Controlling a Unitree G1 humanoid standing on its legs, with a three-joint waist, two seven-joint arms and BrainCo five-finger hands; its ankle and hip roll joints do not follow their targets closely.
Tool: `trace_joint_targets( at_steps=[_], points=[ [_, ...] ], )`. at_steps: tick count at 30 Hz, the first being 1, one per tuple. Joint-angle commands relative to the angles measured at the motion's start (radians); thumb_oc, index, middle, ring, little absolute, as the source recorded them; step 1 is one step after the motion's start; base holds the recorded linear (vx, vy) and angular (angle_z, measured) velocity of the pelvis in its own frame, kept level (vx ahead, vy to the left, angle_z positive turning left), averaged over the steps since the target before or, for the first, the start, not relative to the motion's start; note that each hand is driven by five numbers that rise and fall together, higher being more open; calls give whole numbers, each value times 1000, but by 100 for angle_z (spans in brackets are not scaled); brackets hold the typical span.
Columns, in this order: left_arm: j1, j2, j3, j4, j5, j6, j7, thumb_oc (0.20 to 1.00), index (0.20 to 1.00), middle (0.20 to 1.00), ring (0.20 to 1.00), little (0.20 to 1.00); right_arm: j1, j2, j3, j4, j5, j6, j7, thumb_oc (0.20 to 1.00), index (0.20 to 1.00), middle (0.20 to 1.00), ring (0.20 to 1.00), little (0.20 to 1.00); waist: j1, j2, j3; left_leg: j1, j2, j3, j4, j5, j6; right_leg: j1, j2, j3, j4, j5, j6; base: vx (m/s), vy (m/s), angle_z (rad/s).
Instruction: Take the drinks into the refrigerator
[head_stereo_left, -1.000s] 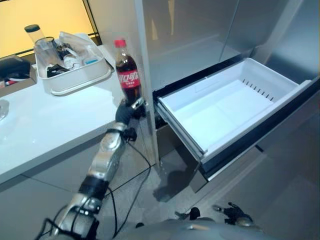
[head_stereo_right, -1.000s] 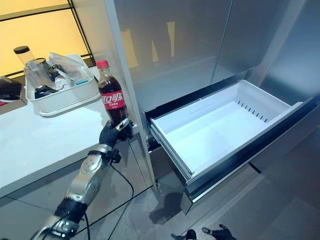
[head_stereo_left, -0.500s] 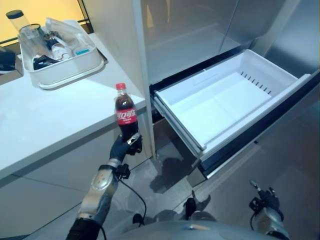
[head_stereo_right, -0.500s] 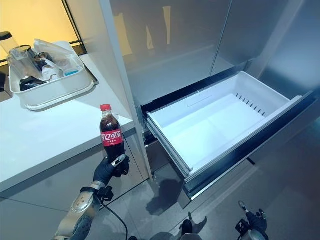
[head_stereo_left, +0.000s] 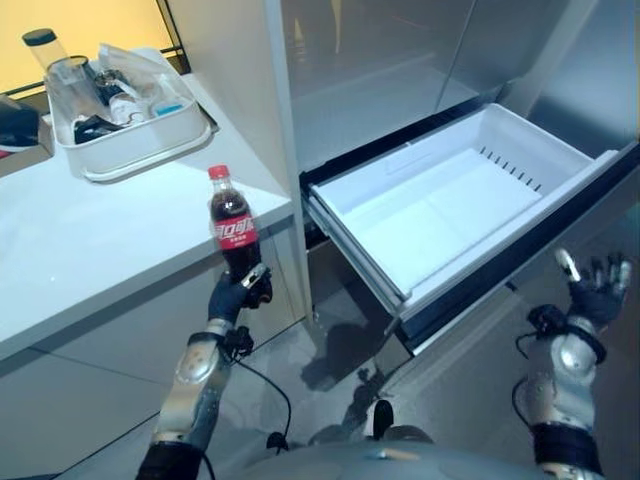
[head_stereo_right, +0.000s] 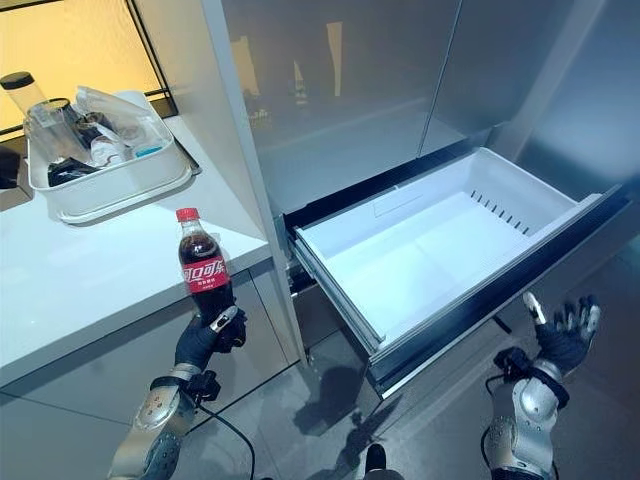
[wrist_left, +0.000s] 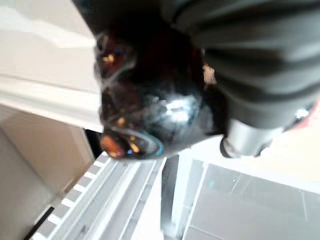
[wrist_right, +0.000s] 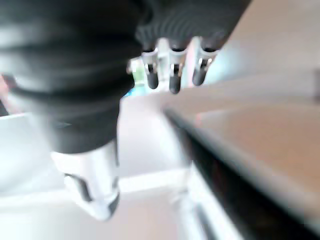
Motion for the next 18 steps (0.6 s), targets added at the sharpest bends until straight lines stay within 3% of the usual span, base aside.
trace_joint_targets(
  at_steps=[1, 5, 7, 18],
  points=[
    [-68, 43, 76, -152, 27, -152, -9, 200, 200, 200, 200, 200, -60, -8, -60, -77, -102, -71, 9, 1000, 1000, 1000, 1000, 1000, -6, -33, -36, -26, -30, -34, 1, -59, 44, 65, -43, -32, 15, -65, 63, 0, 0, 0],
    [-59, 45, 89, -185, 31, -165, -12, 200, 200, 200, 200, 200, -68, -18, -37, -211, -165, -66, 53, 1000, 1000, 1000, 1000, 1000, 0, -36, -37, -25, -31, -36, 1, -59, 45, 67, -42, -34, 16, -66, 61, 0, 0, 0],
    [-48, 51, 100, -212, 40, -181, -28, 200, 200, 200, 200, 200, -70, -60, 0, -307, -193, -57, 140, 1000, 1000, 1000, 1000, 1000, 11, -46, -37, -27, -30, -40, 1, -55, 43, 68, -41, -38, 17, -65, 60, 0, 0, 0],
    [-46, 109, 93, -268, 29, -214, -122, 200, 200, 200, 200, 200, -119, -246, 137, -283, -133, 13, 358, 1000, 1000, 1000, 1000, 1000, 52, -73, -53, -28, -25, -54, 1, -47, 34, 76, -36, -57, 18, -67, 57, -1, -4, 1]
  ],
)
